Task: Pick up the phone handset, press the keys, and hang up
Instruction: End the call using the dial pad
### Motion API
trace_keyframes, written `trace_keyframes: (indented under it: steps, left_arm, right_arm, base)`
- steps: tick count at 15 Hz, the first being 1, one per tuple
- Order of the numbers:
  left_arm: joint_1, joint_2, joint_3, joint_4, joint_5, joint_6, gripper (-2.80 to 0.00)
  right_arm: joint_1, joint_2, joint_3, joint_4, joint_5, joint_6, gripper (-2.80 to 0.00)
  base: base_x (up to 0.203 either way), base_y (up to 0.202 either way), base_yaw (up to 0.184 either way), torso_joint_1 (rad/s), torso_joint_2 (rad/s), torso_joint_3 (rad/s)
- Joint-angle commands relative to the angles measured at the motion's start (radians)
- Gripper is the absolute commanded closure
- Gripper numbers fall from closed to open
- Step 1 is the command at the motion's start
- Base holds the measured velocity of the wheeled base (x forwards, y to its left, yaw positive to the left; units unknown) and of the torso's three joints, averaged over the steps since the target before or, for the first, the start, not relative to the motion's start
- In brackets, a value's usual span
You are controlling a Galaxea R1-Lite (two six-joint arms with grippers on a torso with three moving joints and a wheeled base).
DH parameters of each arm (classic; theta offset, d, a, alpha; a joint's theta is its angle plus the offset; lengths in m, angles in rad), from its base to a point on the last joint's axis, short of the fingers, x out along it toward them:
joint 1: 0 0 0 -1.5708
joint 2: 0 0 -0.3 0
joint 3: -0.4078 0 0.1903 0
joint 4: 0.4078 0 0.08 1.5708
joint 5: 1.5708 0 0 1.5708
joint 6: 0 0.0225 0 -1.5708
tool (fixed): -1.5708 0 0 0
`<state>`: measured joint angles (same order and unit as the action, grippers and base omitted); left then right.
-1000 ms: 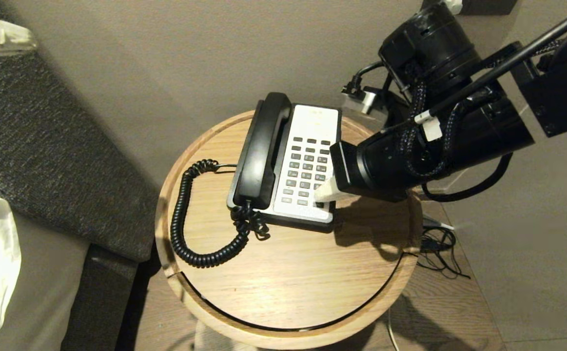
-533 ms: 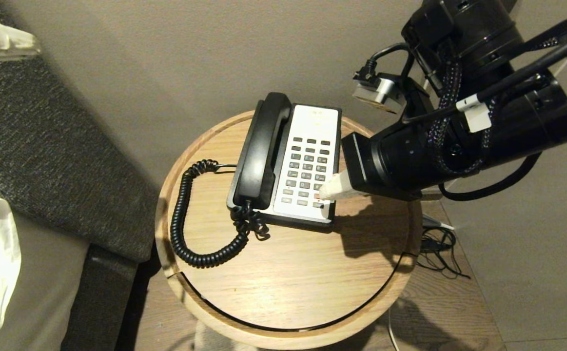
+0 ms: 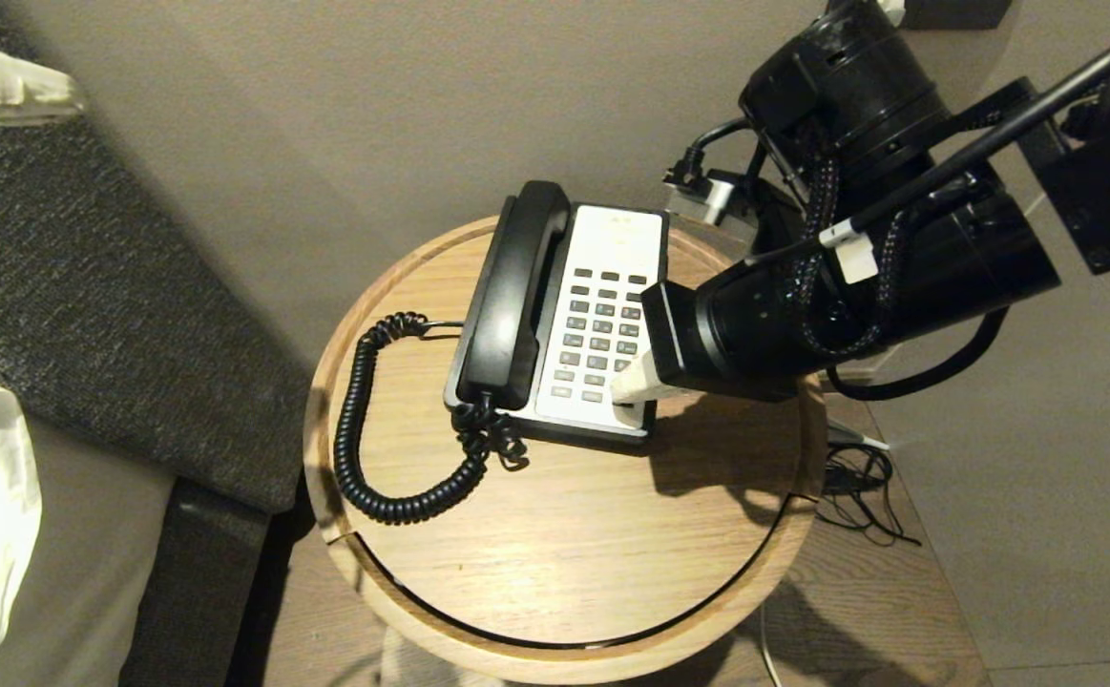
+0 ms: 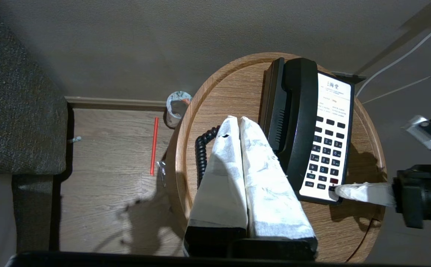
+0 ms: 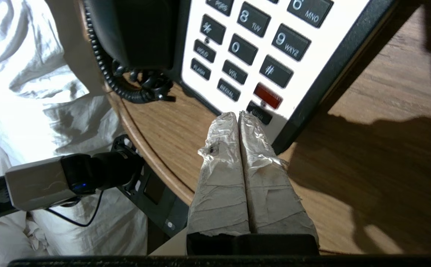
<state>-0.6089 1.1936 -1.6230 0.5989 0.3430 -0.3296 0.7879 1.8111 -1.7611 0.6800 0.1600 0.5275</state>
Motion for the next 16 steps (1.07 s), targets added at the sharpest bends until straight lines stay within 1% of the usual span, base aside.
trace_keyframes:
  steps: [1,3,9,11,16]
  left_arm:
    - [0.000,0.001,0.000,0.003,0.002,-0.002,0.00]
    - [0.000,0.000,-0.002,0.003,0.002,-0.002,0.00]
    - [0.000,-0.001,-0.002,0.004,0.002,-0.002,0.00]
    - [0.000,-0.009,0.000,0.004,0.002,-0.002,0.00]
    - [0.001,-0.009,0.005,0.004,0.002,-0.002,0.00]
  right_arm:
    - [-0.001,0.026,-0.005,0.000,0.000,0.000,0.00]
    - [-0.003,0.030,-0.006,-0.002,-0.017,-0.003,0.00]
    - [-0.006,0.027,-0.005,-0.002,-0.019,-0.003,0.00]
    - [-0.010,0.028,-0.005,-0.002,-0.033,-0.009,0.00]
    - [-0.024,0.022,0.007,-0.002,-0.039,-0.017,0.00]
  base:
    - [0.000,0.000,0.000,0.000,0.00,0.000]
    - [0.000,0.000,0.000,0.000,0.00,0.000]
    - [0.000,0.000,0.000,0.000,0.00,0.000]
    - [0.000,0.000,0.000,0.000,0.00,0.000]
    - [0.000,0.000,0.000,0.000,0.00,0.000]
